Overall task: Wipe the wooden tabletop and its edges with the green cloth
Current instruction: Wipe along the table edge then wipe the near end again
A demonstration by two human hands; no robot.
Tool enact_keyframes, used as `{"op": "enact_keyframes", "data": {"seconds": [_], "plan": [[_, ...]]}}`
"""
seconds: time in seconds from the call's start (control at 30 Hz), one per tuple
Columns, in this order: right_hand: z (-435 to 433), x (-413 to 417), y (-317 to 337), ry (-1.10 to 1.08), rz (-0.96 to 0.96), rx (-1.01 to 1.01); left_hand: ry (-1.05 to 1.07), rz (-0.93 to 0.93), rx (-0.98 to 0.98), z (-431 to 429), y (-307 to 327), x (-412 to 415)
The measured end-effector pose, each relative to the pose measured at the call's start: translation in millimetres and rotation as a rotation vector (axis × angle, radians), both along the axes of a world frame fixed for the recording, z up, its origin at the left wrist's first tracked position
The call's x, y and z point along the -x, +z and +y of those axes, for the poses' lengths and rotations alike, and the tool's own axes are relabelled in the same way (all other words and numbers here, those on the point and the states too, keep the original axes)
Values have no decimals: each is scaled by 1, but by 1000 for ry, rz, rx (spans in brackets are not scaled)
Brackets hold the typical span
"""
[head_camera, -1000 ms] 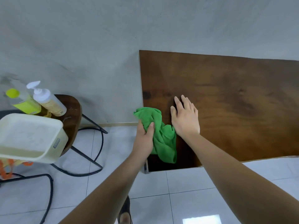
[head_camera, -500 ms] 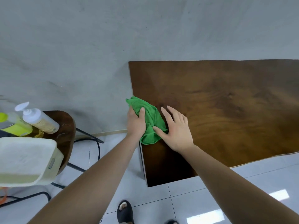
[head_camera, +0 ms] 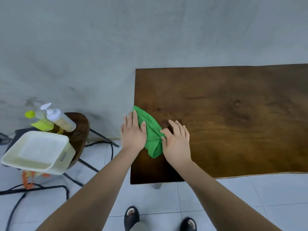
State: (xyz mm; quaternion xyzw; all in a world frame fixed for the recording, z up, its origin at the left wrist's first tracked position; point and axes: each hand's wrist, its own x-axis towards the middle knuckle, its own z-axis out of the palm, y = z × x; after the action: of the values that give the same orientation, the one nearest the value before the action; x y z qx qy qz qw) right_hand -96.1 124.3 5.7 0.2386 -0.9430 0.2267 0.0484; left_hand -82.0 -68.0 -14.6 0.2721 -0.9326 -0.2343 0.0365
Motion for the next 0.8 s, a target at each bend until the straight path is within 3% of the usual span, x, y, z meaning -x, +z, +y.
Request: {"op": "enact_keyframes", "data": {"seconds": [0.3, 0.43, 0.6, 0.7, 0.8], "plan": [[95, 27, -1, 115, 7, 83, 54, -116, 281, 93, 3, -36], [135, 51, 5, 108, -26, 68, 127, -122, 233, 153, 5, -39], [170, 89, 24, 69, -119, -37, 100, -154, 39, 203, 18, -30], [166, 96, 33, 73, -179, -121, 68, -177, -94, 194, 32, -24], [139, 80, 38, 98, -173, -61, 38, -99, -58, 156, 45, -24]]}}
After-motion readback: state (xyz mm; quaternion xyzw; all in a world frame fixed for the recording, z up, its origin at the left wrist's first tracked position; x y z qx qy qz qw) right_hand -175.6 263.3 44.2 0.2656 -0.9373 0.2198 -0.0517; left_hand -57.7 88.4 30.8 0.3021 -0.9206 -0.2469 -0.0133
